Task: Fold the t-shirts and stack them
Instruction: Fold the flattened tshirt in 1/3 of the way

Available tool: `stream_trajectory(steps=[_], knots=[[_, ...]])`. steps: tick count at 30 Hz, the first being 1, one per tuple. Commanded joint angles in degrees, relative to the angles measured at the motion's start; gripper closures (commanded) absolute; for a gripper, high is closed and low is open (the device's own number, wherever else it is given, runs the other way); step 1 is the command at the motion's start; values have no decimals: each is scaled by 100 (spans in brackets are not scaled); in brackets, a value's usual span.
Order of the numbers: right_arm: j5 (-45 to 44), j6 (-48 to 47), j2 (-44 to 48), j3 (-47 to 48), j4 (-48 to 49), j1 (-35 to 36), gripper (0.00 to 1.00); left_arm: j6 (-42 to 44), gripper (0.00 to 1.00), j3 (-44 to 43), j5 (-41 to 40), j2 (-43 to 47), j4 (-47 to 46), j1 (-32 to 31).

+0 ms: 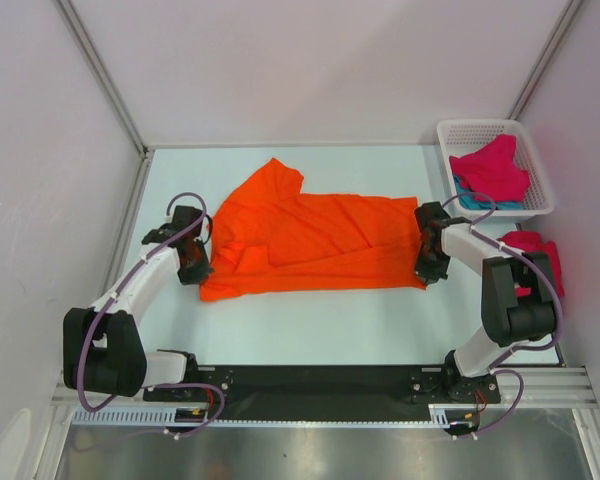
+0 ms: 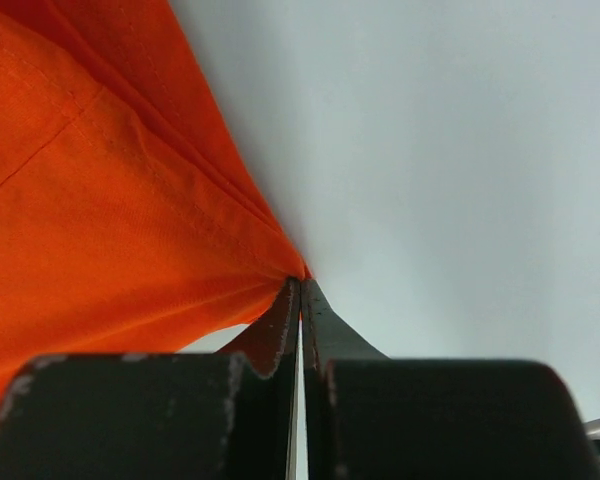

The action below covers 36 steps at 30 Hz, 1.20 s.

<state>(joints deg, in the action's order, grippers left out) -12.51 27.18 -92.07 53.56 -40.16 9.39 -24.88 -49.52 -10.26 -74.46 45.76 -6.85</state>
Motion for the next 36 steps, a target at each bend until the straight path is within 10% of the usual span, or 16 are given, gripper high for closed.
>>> stream_trajectory(steps=[1,26,33,36], knots=[[-401,129,251,-74,-88,-121,100,177,100,-225,-46,80,3,114],[-480,262,638,-100,-440,-227,88,317,99,-251,209,80,-41,298],[-427,296,901,321,-808,28,71,397,34,-549,437,343,214,316],[-401,323,1033,567,-958,142,70,405,29,-734,481,467,302,316]])
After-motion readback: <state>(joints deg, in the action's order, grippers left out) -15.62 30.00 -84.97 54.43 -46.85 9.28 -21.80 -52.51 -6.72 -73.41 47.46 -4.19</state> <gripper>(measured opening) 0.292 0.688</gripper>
